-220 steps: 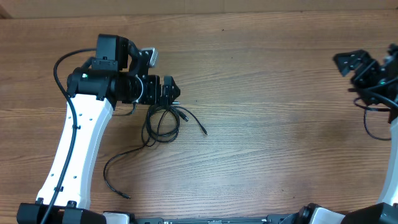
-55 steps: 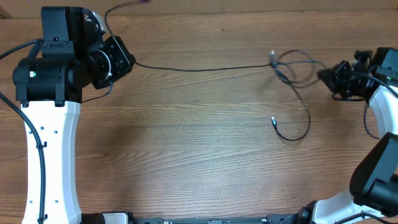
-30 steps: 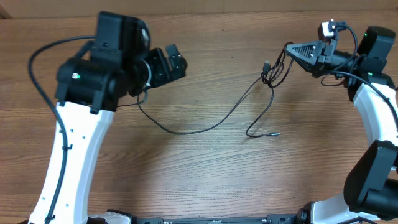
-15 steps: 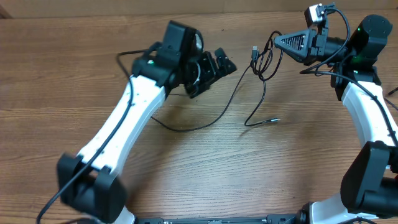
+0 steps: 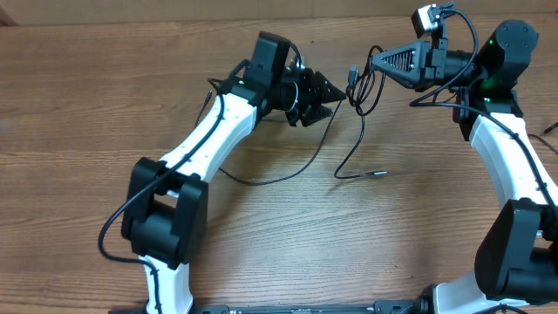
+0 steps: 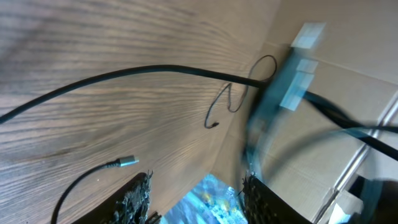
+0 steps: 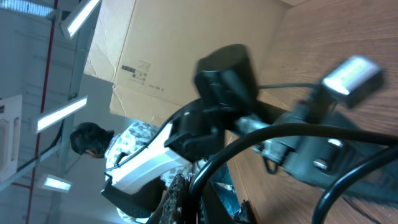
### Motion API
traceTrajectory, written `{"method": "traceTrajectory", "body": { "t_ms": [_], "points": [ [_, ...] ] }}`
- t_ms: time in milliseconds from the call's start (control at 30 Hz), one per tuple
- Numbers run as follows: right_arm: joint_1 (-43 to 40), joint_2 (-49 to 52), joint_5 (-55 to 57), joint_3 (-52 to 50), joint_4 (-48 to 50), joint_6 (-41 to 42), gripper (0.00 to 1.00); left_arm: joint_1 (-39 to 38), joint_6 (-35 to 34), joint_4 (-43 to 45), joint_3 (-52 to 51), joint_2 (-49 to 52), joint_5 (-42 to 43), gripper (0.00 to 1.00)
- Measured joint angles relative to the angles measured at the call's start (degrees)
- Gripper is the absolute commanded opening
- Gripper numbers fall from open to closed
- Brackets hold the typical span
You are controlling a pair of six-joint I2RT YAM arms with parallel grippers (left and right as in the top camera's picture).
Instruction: Untangle cables
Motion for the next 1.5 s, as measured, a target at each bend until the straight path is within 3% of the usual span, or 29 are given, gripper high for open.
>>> {"method": "traceTrajectory", "body": {
  "t_ms": [300, 400, 667, 867, 1067, 1233, 1367, 1500],
  "points": [
    [0.0, 0.0, 0.0, 0.0, 0.0, 0.0, 0.04, -3.0, -2.0, 1.0, -0.1, 1.9, 1.0, 0.71],
    [0.0, 0.0, 0.0, 0.0, 0.0, 0.0, 0.04, -2.8, -3.7, 2.4, -0.2, 1.9, 1.0, 0.72],
    [0.0, 0.0, 0.0, 0.0, -0.8, -1.6, 0.04, -0.5, -9.7, 21.3, -0.4, 1.9, 2.8, 0.78],
    [0.0, -0.2, 1.3, 0.0, -11.5, -8.7, 0.04, 1.3, -14.9, 39.1, -0.4, 1.9, 5.3, 0.85],
    [0.0, -0.2, 7.1, 0.0, -19.3, -16.9, 0.04, 1.5, -16.2, 40.0, -0.3, 1.9, 6.8, 0.79],
    [0.0, -0.2, 9.7, 0.0, -19.0, -18.6, 0.04, 1.5, -8.3, 33.2, -0.3, 1.9, 7.8, 0.79],
    [-0.1, -0.2, 10.6, 0.0, -18.8, -18.0, 0.04, 1.4, 2.9, 25.5, -0.3, 1.9, 7.2, 0.86],
    [-0.3, -0.2, 10.8, 0.0, -18.8, -17.3, 0.04, 0.8, 14.5, 23.6, -0.3, 1.9, 4.5, 0.88]
  ]
}}
